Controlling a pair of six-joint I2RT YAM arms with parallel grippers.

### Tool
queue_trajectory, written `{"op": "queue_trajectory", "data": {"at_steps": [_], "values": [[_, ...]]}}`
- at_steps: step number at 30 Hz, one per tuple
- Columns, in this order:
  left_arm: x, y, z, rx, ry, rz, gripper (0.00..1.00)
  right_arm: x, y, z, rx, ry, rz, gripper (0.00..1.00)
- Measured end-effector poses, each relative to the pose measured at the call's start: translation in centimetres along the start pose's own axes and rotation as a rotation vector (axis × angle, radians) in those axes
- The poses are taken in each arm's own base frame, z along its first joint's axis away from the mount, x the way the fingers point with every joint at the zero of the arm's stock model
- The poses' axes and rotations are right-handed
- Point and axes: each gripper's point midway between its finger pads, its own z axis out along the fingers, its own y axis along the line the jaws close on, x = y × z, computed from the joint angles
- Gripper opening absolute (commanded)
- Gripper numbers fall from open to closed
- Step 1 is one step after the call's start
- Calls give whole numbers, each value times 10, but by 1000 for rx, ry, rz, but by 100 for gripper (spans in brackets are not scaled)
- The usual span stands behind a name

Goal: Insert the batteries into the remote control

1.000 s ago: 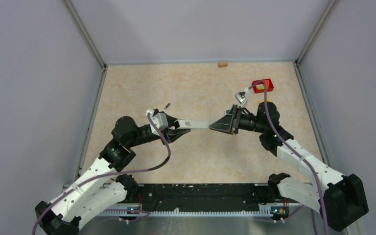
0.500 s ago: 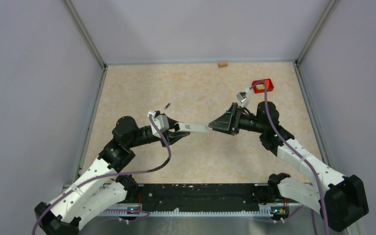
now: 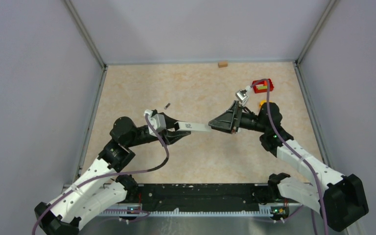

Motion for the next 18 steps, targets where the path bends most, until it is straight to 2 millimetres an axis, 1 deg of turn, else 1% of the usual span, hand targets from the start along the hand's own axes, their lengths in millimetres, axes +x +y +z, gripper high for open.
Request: {"op": "queue_trajectory", "data": {"at_steps": [2,5,12,17,18], "values": [[-4,-1,1,4,-14,0,0,1,3,0,-12,6,-1,73],[-9,-2,1,13,-33,2,0,3,6,1,-25,20,-2,66],[-11,-2,2,18,-43,7,0,10,-1,5,-22,64,18,37],[-6,-1,2,15,-23,5,0,8,1,6,-4,72,-8,25],[-6,-1,2,13,-23,12,0,7,1,6,3,70,-14,21]]}}
